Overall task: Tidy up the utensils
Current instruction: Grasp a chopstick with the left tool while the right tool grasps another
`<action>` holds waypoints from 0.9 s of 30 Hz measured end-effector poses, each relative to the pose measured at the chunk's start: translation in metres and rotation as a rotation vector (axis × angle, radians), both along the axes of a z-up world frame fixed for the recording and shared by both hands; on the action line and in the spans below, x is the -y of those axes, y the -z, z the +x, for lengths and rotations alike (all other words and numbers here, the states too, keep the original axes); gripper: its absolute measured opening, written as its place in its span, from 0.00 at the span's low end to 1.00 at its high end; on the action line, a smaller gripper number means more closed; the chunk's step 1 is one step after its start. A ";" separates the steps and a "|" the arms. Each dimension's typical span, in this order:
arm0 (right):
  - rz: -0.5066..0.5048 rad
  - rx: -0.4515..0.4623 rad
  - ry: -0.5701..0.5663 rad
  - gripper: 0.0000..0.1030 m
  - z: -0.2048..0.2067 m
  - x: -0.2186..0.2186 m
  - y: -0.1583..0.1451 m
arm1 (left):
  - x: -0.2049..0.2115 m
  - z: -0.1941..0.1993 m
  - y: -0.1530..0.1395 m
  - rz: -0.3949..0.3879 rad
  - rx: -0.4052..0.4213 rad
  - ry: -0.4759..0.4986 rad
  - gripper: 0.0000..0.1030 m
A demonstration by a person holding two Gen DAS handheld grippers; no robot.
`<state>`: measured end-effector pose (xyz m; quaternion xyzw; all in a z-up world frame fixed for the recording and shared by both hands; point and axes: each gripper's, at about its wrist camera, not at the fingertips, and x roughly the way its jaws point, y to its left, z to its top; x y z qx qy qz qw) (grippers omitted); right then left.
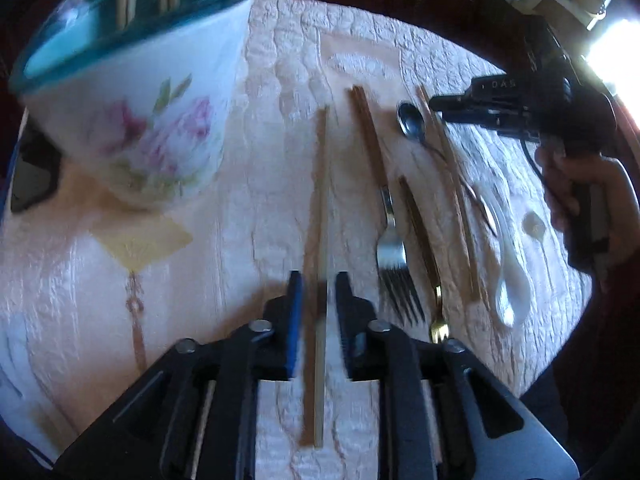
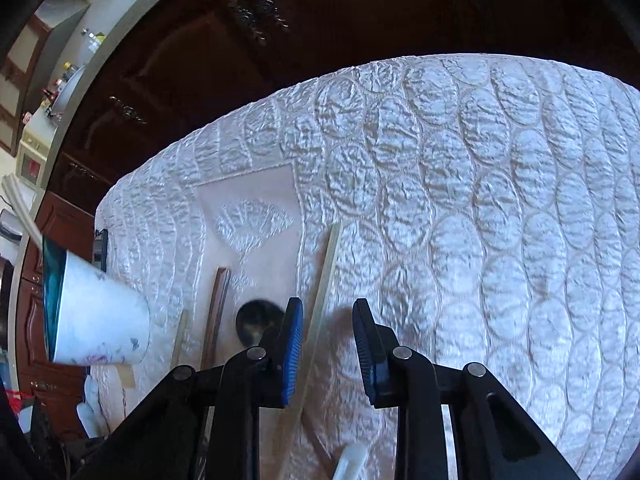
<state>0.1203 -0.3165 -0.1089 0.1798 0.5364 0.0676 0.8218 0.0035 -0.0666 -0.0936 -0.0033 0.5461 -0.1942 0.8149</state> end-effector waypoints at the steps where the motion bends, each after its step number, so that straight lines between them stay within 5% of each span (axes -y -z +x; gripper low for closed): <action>1: 0.001 -0.001 0.000 0.24 0.003 0.000 0.001 | 0.004 0.004 -0.001 0.005 0.015 -0.002 0.20; 9: -0.004 -0.007 -0.004 0.24 0.023 -0.011 0.009 | 0.047 0.048 0.004 0.140 0.102 -0.050 0.21; 15: -0.025 0.026 -0.013 0.07 0.022 -0.011 0.007 | 0.063 0.073 0.015 0.189 0.109 -0.067 0.20; 19: 0.005 0.084 -0.016 0.06 0.008 -0.009 -0.010 | 0.062 0.078 0.011 0.123 0.087 -0.057 0.05; 22: 0.035 0.137 -0.046 0.06 -0.004 -0.010 -0.029 | 0.044 0.072 -0.007 -0.006 0.048 -0.069 0.04; 27: 0.068 0.240 -0.077 0.05 -0.031 -0.012 -0.071 | 0.017 0.047 -0.053 -0.083 0.128 -0.049 0.04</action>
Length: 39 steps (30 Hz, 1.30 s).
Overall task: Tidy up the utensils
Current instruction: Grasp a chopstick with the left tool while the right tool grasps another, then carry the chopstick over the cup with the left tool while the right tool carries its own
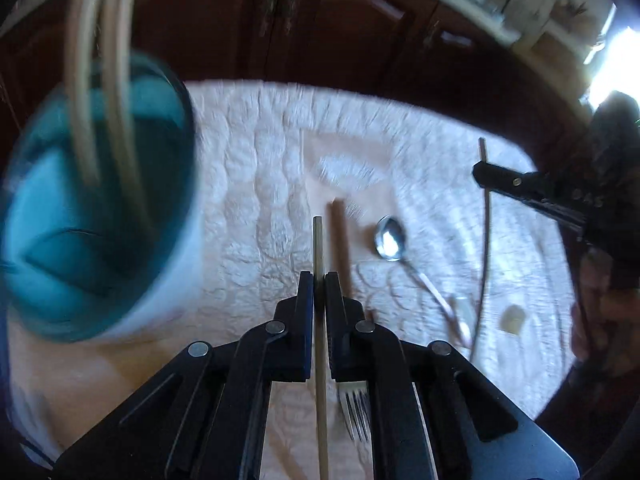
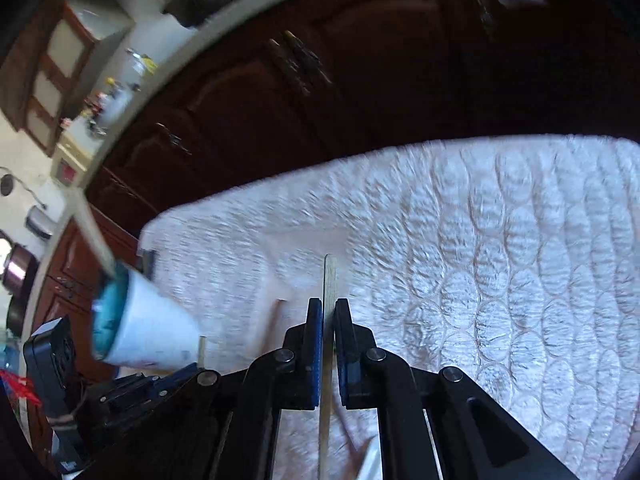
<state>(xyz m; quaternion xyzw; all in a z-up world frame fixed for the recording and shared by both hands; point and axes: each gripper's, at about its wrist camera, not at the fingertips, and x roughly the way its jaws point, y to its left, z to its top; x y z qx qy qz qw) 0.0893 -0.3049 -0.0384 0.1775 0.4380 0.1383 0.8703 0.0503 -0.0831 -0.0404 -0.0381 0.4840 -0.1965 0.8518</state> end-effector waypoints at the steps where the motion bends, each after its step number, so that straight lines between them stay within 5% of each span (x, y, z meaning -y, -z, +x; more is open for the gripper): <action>1: -0.001 0.018 -0.007 0.05 -0.006 -0.001 -0.008 | -0.006 -0.005 -0.009 -0.012 0.012 0.002 0.04; 8: -0.011 0.116 -0.048 0.05 -0.042 0.001 -0.055 | -0.030 -0.032 -0.055 -0.058 0.109 -0.013 0.04; 21: -0.055 0.229 -0.115 0.05 -0.062 -0.036 -0.108 | -0.046 -0.050 -0.090 -0.077 0.201 -0.049 0.04; 39: -0.089 0.285 -0.150 0.05 -0.071 -0.053 -0.133 | -0.058 -0.056 -0.108 -0.082 0.246 -0.071 0.04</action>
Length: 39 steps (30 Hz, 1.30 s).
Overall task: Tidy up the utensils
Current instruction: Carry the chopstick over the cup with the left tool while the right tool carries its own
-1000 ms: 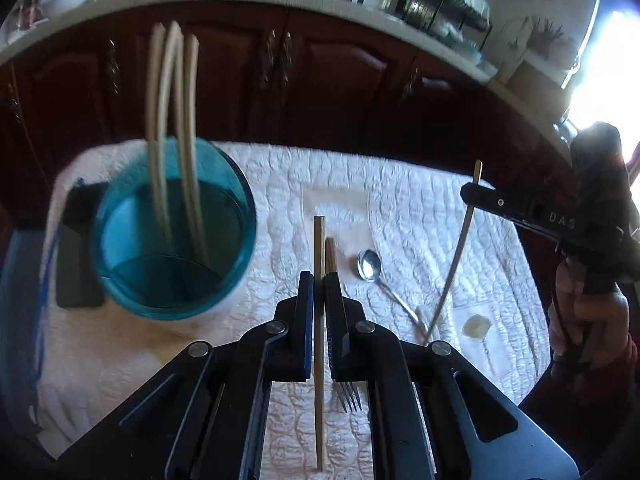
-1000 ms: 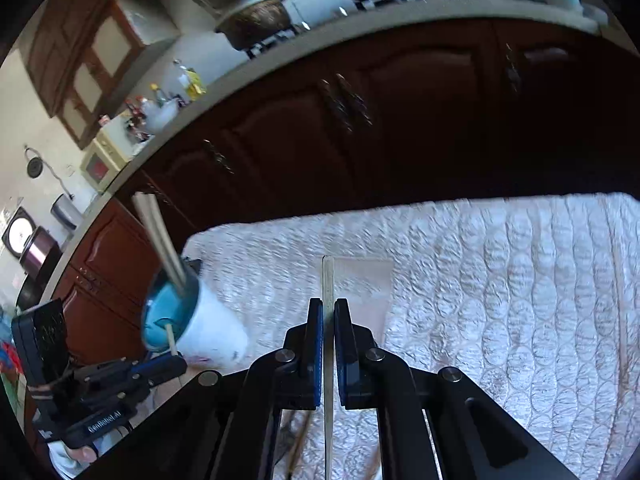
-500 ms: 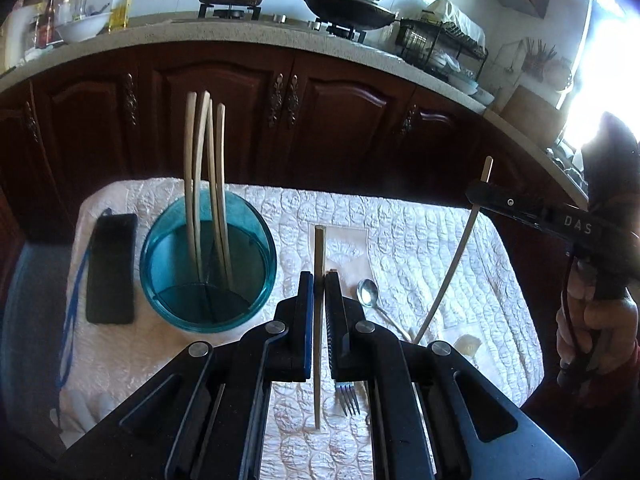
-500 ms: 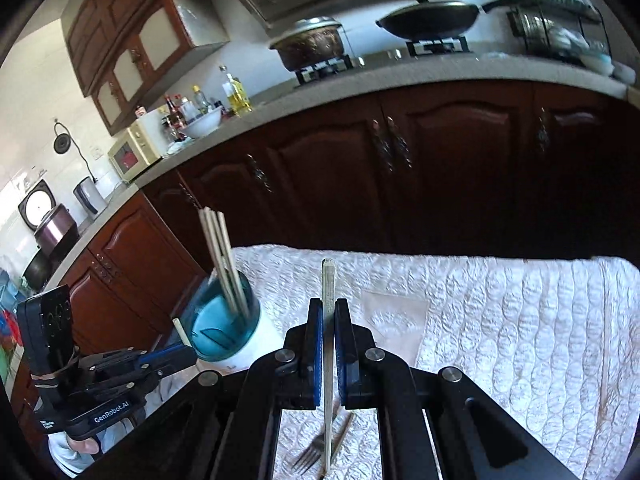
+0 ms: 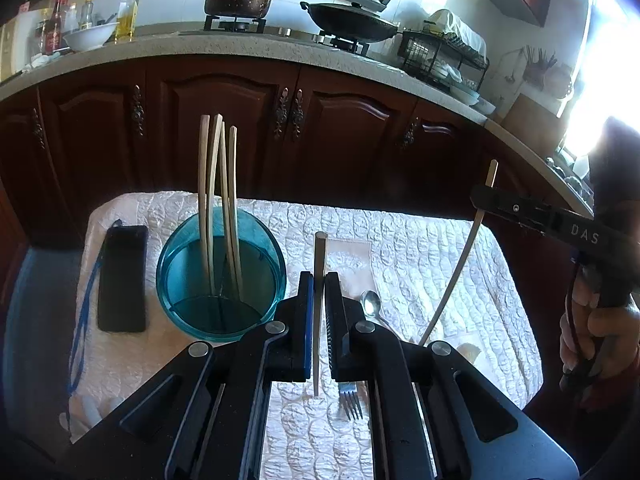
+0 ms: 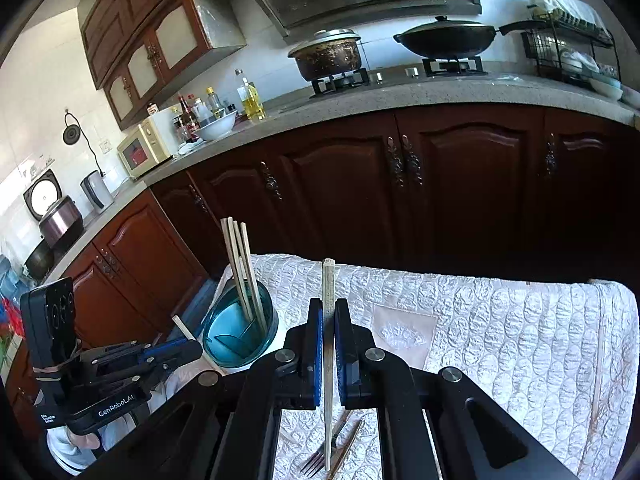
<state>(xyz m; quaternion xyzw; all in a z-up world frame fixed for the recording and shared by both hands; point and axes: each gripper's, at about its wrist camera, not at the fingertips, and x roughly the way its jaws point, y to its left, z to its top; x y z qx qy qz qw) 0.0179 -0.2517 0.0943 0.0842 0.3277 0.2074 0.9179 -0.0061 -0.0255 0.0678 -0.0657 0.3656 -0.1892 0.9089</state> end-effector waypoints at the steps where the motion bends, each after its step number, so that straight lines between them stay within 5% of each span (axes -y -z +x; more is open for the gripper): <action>1: -0.002 0.001 -0.001 0.05 0.000 -0.001 0.000 | -0.001 0.000 -0.001 -0.002 0.001 -0.001 0.04; 15: -0.013 0.041 -0.019 0.05 -0.001 -0.009 -0.021 | -0.028 -0.001 -0.039 -0.068 0.038 -0.018 0.04; 28: 0.020 0.141 -0.080 0.05 0.018 -0.050 -0.071 | -0.078 0.007 -0.108 -0.067 0.197 -0.131 0.04; 39: 0.008 0.158 -0.086 0.05 0.055 -0.101 -0.077 | -0.098 0.043 -0.090 0.021 0.200 -0.232 0.04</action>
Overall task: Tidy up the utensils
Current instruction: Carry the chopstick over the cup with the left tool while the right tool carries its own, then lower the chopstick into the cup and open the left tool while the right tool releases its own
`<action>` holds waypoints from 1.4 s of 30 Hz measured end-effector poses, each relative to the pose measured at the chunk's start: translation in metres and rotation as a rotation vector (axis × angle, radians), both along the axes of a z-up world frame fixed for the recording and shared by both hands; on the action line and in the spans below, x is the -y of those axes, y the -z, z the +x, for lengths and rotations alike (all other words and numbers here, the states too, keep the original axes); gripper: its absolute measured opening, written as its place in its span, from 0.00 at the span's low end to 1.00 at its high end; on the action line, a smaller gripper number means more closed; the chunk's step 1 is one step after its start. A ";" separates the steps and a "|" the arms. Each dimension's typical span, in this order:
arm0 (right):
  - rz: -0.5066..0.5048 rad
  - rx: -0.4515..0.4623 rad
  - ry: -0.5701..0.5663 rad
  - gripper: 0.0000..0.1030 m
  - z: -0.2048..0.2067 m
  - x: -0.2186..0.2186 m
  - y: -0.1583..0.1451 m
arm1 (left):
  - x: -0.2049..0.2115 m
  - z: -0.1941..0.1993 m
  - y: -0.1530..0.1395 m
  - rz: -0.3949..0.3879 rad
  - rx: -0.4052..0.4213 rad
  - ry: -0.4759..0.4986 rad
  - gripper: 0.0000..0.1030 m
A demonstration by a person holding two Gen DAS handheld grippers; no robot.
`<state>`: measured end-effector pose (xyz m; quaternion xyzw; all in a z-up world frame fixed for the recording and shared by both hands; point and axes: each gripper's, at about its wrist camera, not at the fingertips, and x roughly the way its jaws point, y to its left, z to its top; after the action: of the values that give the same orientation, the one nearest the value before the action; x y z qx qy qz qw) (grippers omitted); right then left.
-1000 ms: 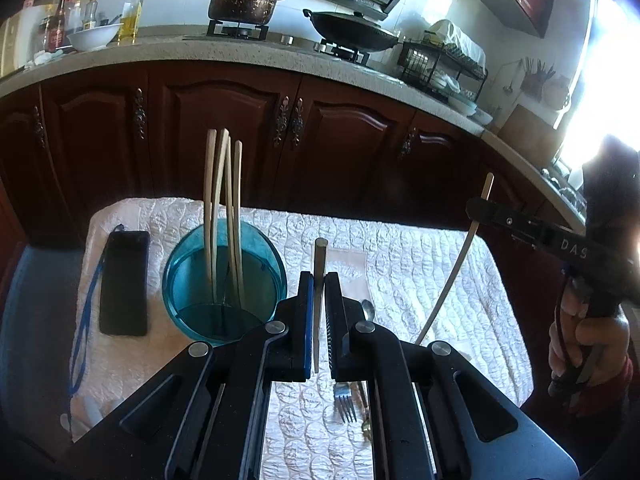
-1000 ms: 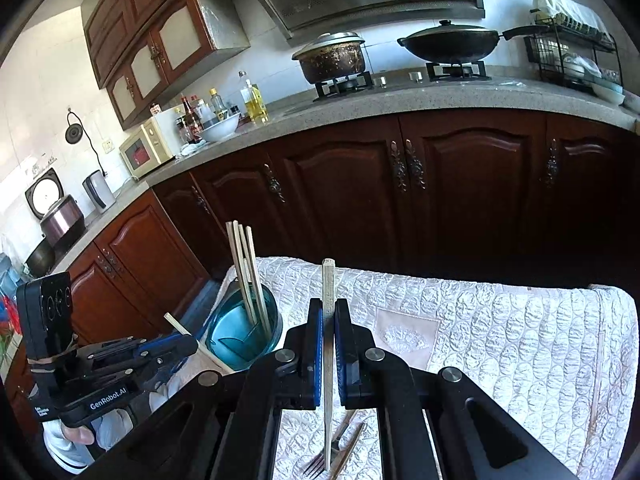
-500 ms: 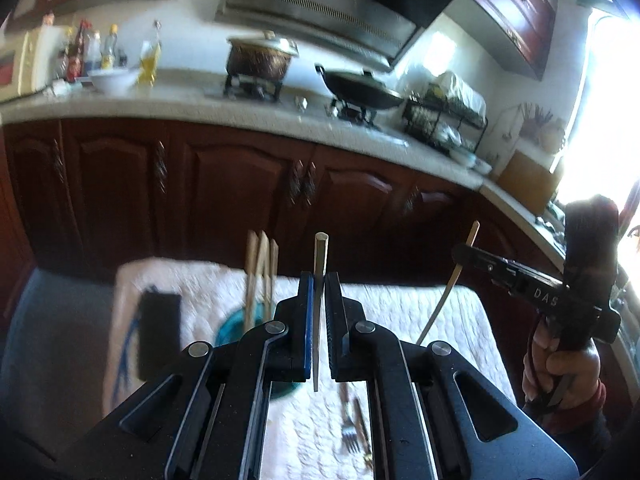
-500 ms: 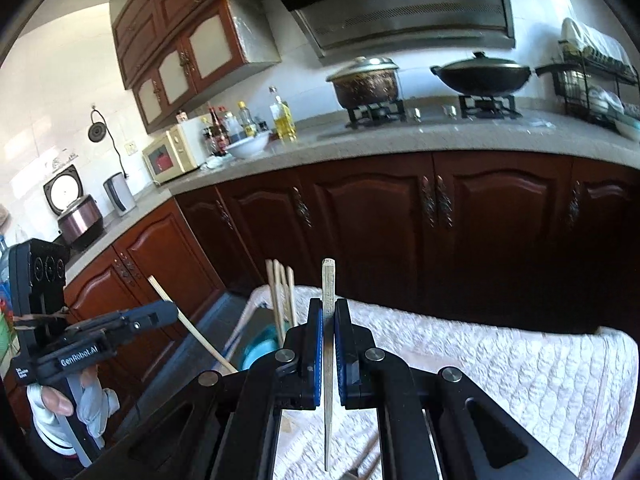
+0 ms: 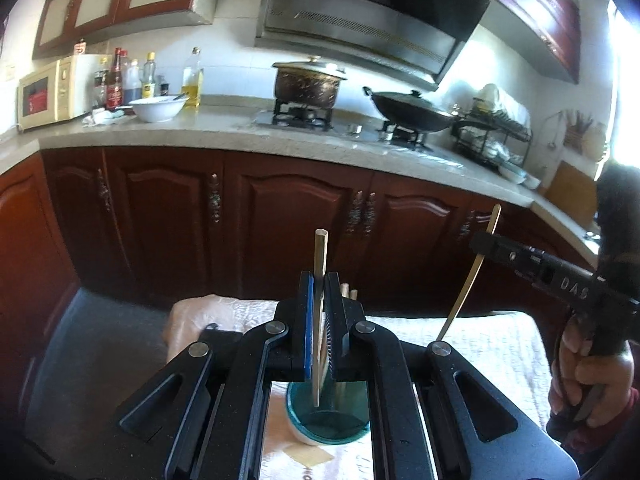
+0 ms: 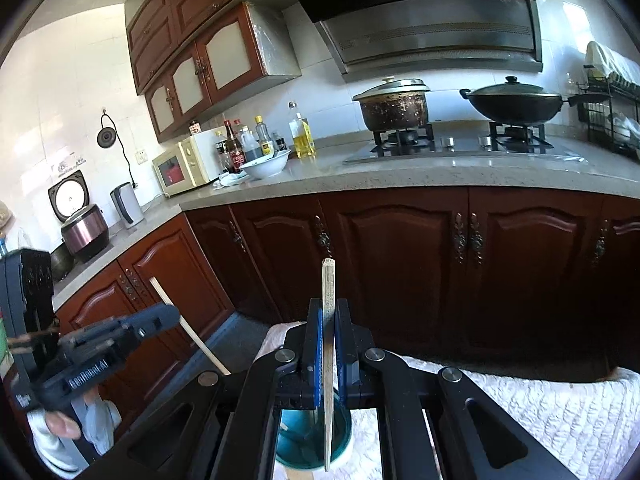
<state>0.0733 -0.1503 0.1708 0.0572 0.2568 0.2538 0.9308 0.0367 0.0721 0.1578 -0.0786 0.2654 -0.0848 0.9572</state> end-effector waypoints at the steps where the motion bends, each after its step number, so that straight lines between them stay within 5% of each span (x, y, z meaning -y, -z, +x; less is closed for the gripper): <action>1: -0.003 -0.001 0.003 0.05 0.004 -0.004 0.002 | -0.001 0.003 0.005 0.000 -0.009 -0.005 0.04; 6: -0.053 -0.003 0.019 0.05 0.023 -0.026 0.022 | 0.001 0.017 0.032 0.011 -0.064 -0.019 0.04; 19: -0.046 -0.192 0.003 0.05 0.054 -0.029 0.096 | 0.013 0.035 0.073 0.014 -0.157 -0.007 0.04; 37: -0.049 -0.289 -0.006 0.05 0.064 -0.029 0.119 | 0.025 0.043 0.088 0.025 -0.183 -0.009 0.04; 42: -0.054 -0.326 0.001 0.09 0.065 -0.026 0.124 | 0.026 0.039 0.086 0.033 -0.173 -0.010 0.17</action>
<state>0.1385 -0.1239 0.0467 0.0724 0.4110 0.2336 0.8782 0.0760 0.0458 0.0716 -0.0709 0.3480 -0.0685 0.9323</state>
